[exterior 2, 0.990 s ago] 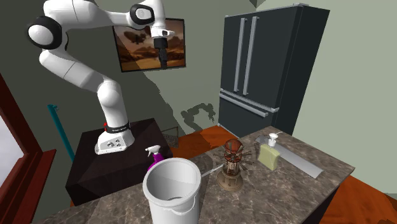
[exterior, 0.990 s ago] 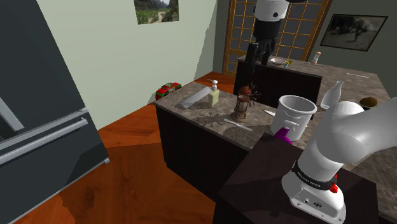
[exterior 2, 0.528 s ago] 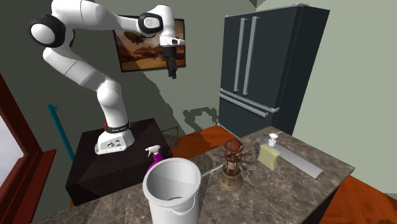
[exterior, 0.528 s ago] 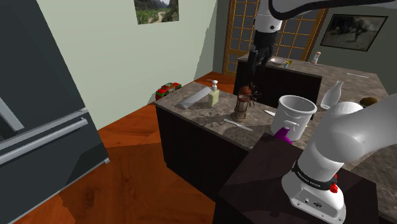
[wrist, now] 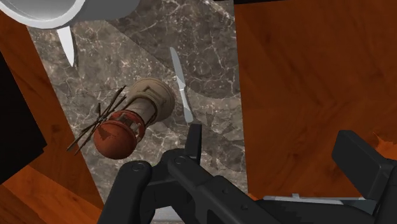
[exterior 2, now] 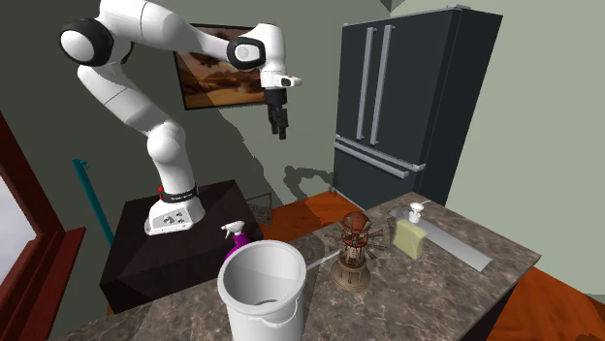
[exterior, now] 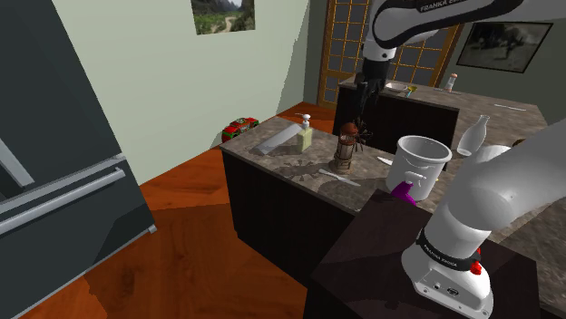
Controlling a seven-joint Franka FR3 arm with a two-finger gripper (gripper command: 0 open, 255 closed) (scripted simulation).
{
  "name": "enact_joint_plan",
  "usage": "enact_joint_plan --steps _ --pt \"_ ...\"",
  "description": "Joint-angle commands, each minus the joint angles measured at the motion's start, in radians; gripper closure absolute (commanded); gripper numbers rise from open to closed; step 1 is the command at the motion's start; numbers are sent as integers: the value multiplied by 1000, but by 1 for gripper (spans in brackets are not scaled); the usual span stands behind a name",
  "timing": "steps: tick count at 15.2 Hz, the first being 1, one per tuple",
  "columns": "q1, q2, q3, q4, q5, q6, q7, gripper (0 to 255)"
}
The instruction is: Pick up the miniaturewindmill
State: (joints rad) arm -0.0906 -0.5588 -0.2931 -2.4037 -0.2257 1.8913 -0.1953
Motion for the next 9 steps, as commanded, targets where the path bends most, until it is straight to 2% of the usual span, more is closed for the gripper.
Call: enact_joint_plan --steps 1,5,9 --pt "-6 59 -45 22 -6 41 -48 0" --pt "-10 185 -128 71 6 123 -140 0" --pt "-9 329 -207 140 52 195 -245 0"
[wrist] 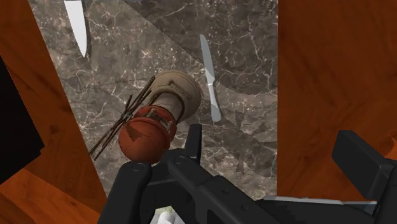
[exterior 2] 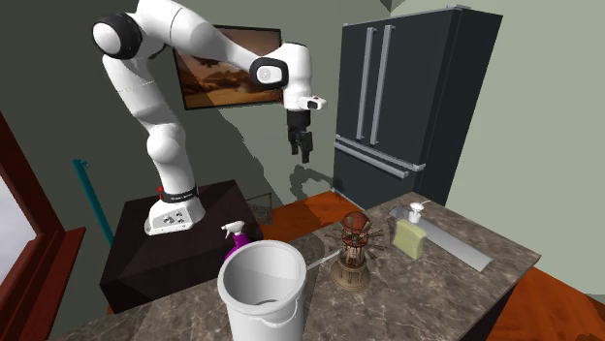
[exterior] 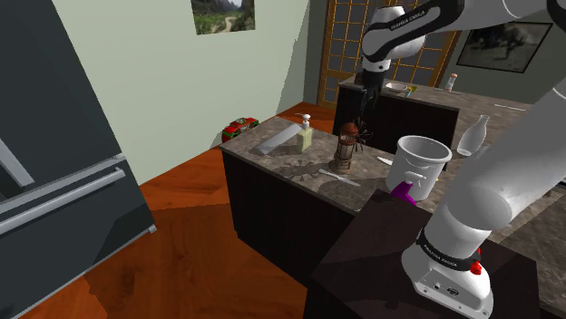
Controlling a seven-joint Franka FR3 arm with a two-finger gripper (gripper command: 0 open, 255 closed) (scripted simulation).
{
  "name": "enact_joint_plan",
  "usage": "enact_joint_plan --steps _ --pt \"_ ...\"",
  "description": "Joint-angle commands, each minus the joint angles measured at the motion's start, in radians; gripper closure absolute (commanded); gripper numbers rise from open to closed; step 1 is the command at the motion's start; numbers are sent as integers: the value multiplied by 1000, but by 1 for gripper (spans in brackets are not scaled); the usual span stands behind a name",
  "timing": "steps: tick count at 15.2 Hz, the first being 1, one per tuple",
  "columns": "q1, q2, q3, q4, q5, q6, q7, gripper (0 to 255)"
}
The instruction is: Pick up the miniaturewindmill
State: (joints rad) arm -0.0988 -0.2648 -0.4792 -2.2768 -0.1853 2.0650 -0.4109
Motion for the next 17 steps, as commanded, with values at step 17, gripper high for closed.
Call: enact_joint_plan --steps 17 --pt "-225 760 -73 552 456 80 -515 0"
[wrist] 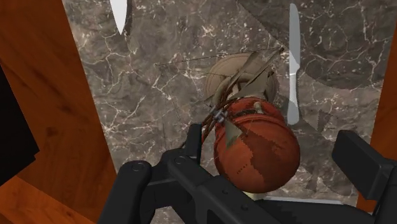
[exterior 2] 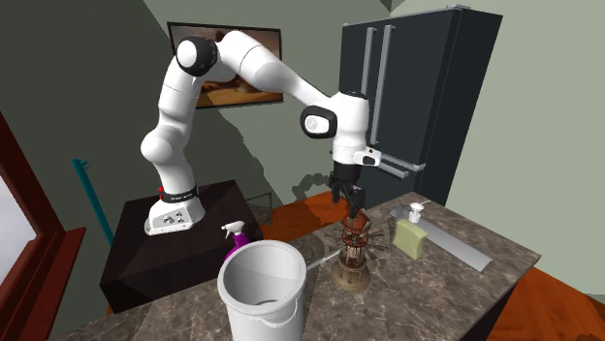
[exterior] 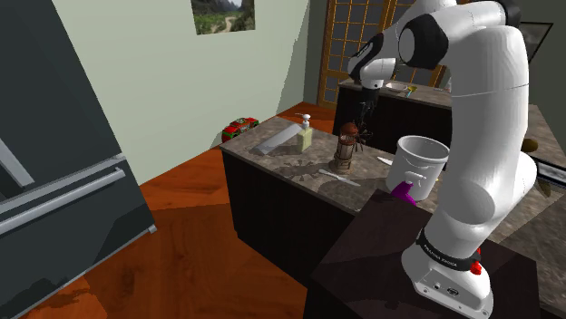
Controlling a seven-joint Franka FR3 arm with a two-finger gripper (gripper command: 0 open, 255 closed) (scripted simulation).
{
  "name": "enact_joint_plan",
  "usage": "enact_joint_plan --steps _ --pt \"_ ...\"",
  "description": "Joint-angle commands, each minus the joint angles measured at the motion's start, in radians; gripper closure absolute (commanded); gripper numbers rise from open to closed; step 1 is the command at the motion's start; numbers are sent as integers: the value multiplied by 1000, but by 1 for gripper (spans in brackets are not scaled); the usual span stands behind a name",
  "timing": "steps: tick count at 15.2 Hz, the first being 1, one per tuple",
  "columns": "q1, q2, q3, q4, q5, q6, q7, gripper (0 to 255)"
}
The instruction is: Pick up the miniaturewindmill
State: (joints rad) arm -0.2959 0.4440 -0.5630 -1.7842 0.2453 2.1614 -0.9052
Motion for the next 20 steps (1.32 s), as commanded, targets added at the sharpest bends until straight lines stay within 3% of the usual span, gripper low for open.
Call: enact_joint_plan --steps 1,10,11,20 --pt "-46 81 18 93 38 -23 -31 0" --pt "-60 134 41 67 69 51 -49 0" --pt "-59 133 41 66 69 51 -48 255" --pt "-60 134 41 67 70 51 -49 255"
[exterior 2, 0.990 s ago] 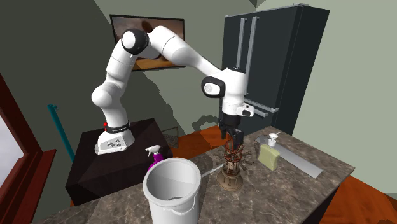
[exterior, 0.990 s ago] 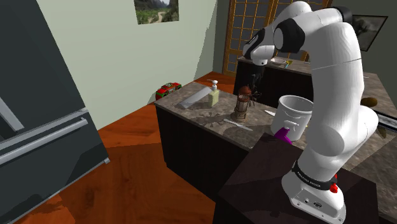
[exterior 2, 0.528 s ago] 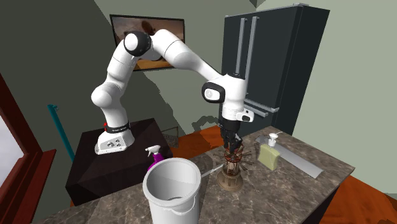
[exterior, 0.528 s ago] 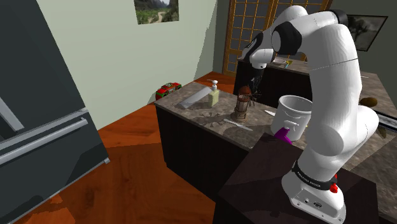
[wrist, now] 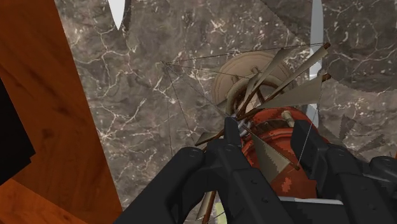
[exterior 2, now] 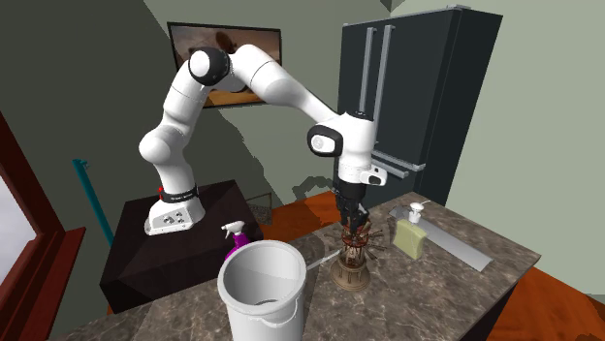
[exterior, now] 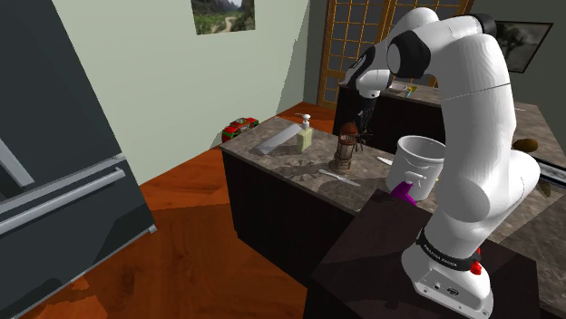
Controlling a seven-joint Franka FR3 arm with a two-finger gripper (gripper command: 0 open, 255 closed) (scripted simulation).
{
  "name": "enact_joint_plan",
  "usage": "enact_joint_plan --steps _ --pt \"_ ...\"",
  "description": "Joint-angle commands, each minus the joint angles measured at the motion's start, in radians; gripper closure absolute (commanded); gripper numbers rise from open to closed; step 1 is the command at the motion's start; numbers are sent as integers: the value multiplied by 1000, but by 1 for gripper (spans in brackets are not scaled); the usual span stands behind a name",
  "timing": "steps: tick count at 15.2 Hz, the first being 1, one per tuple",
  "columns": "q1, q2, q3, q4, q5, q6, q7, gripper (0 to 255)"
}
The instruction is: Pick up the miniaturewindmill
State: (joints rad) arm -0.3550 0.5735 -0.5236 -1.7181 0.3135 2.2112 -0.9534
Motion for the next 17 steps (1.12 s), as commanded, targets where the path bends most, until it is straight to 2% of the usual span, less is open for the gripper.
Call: enact_joint_plan --steps 1,17 --pt "1 -2 -1 4 -3 -8 1 255" --pt "22 -94 -38 66 -60 -152 34 255"
